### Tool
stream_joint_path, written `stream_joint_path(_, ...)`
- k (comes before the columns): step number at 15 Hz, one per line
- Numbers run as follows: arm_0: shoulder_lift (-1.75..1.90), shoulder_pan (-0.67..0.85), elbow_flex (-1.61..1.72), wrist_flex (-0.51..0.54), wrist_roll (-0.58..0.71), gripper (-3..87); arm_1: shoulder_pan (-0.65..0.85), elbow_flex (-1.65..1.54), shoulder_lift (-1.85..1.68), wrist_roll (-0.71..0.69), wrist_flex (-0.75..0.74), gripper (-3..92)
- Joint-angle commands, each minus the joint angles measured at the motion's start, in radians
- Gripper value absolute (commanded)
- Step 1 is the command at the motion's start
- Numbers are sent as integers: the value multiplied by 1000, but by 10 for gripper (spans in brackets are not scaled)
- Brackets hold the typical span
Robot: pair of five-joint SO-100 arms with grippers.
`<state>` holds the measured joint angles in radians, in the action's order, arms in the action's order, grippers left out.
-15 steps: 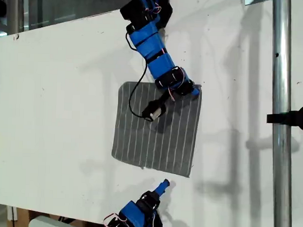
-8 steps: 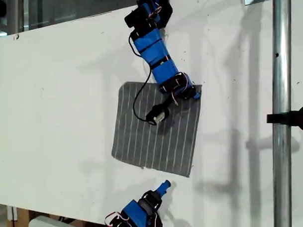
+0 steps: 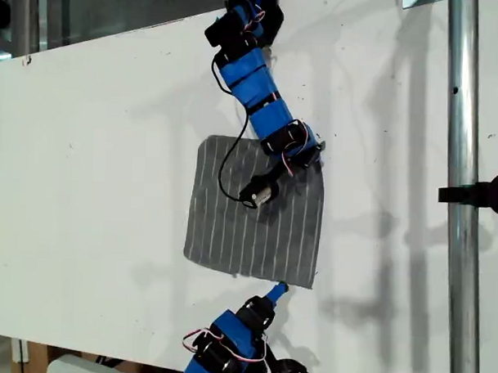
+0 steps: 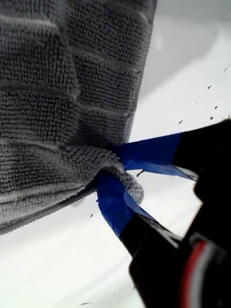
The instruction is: Grasp corners of a towel and fold twice.
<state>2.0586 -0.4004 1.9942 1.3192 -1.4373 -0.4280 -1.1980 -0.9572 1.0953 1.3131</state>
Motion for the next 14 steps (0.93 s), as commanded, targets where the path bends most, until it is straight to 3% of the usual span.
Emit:
stream_joint_path(1, -106, 9, -72, -83, 75, 246, 26, 28, -38, -15, 3, -2)
stream_joint_path(4, -360, -11, -141, -104, 101, 276, 29, 26, -63, -15, 11, -2)
stream_joint_path(9, -591, -61, -150, -262, 18, 266, 32, 26, -77, -15, 17, -2)
stream_joint_path(12, -676, -71, -106, -353, -35, 235, 35, 26, -84, -17, 15, -2)
stream_joint_path(14, -635, -54, 2, -431, -64, 131, 37, 26, -89, -17, 17, -2)
